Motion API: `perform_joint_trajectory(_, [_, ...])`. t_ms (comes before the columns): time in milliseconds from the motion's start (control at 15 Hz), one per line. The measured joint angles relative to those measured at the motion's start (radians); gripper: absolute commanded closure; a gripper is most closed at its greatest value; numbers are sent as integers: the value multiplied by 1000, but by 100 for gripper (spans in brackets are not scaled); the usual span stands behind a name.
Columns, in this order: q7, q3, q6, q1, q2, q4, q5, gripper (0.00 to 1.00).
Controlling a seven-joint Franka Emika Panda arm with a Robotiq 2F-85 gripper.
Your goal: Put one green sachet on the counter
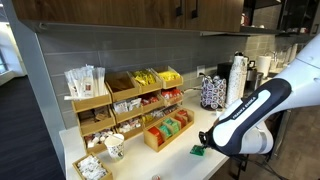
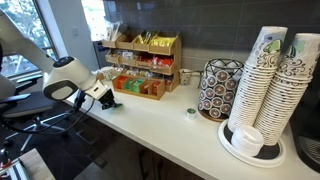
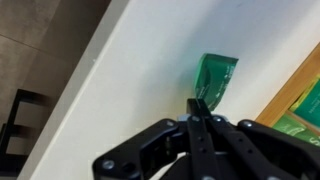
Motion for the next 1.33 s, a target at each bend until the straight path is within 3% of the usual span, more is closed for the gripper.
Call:
perform_joint_trajectory(200, [-29,3,3,-17,-30,-1,-45,100])
perform_joint_trajectory(400, [-50,86,3,-133,-44,-3,-118,100])
perform_joint_trajectory(667, [-114,276,-10,-387,-94,-2,-196,100])
perform_joint_trajectory(867, [-84,480,-124,-599,-223,5,-278,100])
perform_joint_trajectory(933, [-51,538,-189,-634,-277,12,-299,100])
perform_joint_trajectory(1133, [60,636,-419,-620,-417,88,-359,100])
perform_joint_trajectory(1333, [216,633,-612,-549,-481,194,-510,89])
